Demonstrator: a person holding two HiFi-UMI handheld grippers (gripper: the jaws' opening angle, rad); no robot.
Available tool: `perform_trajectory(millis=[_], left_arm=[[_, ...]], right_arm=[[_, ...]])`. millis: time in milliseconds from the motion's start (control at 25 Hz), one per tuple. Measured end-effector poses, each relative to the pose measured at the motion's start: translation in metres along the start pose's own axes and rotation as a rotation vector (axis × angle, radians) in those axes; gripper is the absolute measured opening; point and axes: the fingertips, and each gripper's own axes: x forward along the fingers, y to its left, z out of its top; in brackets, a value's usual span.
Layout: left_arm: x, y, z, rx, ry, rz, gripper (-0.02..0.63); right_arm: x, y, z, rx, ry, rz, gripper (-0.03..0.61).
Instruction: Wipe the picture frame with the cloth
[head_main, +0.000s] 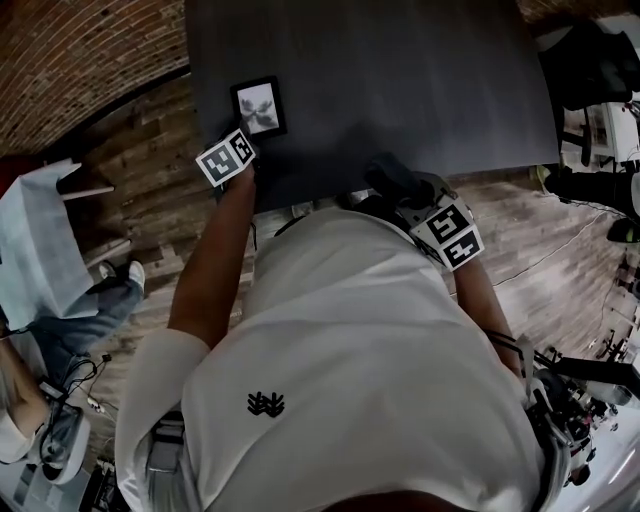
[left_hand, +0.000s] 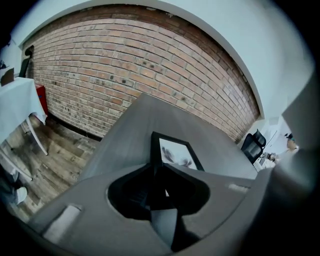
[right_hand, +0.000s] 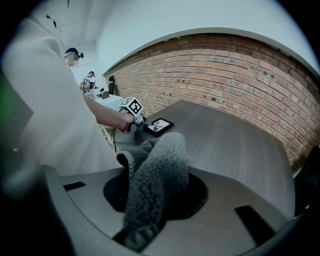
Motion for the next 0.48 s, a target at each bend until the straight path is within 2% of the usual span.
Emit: perform_trajectory(millis=[280,480], left_arm=[[0.0031,0.012,-0.0045,0.039,0.001,0.041,0.075],[0.0032,0.0025,-0.0041,0.075,0.015,0.047,0.075]], right_arm=[[0.0019,0.003,0.0002,-0.003,0.014,0.001,0.092],[-0.0072,0.0008,-0.0013,-0.009,0.023,0.01,0.092]])
